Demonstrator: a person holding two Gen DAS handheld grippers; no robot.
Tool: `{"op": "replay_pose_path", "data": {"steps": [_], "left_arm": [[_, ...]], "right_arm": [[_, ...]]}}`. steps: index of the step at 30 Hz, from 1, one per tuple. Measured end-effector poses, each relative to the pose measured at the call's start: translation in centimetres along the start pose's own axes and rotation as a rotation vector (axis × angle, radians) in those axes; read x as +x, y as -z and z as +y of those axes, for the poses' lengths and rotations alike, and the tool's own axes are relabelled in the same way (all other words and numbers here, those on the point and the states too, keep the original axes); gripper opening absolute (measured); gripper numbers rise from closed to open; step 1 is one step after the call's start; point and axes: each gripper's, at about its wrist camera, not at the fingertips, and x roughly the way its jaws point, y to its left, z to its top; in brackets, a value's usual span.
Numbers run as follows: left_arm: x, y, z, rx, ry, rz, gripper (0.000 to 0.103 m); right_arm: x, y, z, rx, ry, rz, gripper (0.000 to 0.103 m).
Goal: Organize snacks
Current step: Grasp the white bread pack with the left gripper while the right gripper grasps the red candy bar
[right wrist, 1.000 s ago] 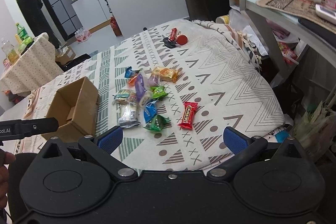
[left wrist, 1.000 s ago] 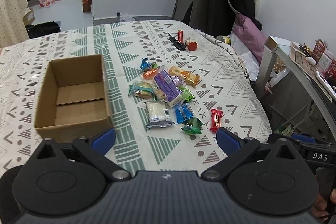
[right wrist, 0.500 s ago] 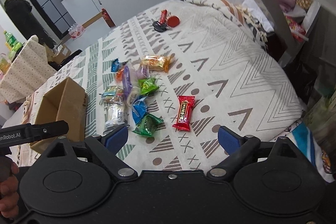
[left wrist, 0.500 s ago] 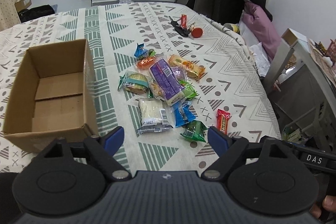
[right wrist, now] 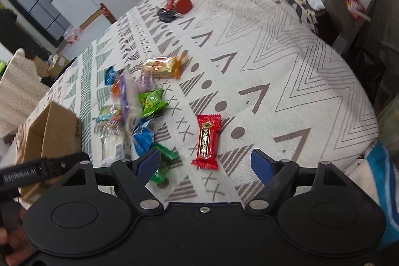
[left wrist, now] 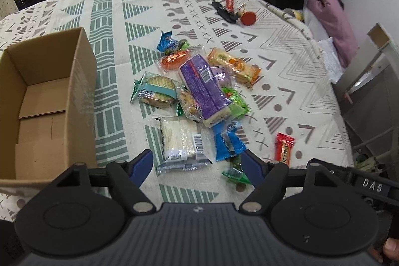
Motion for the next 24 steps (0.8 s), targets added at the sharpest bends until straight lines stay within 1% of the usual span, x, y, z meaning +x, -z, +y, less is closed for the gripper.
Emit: {"op": "replay_pose_path", "data": {"steps": [4,6,10,14,16,18,22,23,24], "left_arm": [[2.4,-0.4,0.0,-0.007,-0.011,0.031,0.07],[3.4,-0.5,0.2,-0.014,-0.024,0.041,0.069],[5.3,-0.7,0.8,-0.029,-0.032,0.076,0.069],[6.9,-0.7,0.8,-0.025,-0.042,0.11,0.066],[7.5,-0.6,0.8,-0.025,-0.049,0.127,0.064],[8.2,-0.5,0.8,-0.027,-0.061,0.143,0.062],[8.5,-0.2,0.5,-0.017,-0.084,0.123,0.057],[8.5,-0.2,0.5,-0.019,-0.089,0.12,0.054],[8.4,-0.2,0.6,-0.025,-0.093,0.119,0.052]], "right_arm": [[1.9,-0.6,-0.1,0.013,0.024,0.021,0.071],[2.7,-0.9,-0.1,0.022,0.026,0.031,0.069],[4.2,-1.1,0.1,0.006,0.056,0.043,0.069],[5.3,-1.3,0.4,-0.002,0.074,0.058,0.068],[5.8,-1.3,0.5,-0.01,0.082,0.066,0.065],[6.6,-1.3,0.7,-0.011,0.09,0.082,0.058],[7.5,-1.2,1.5,-0.066,0.139,0.076,0.058],[7.6,-1.1,1.7,-0.08,0.15,0.074,0.054],[7.5,-1.1,1.8,-0.096,0.165,0.067,0.042]]}}
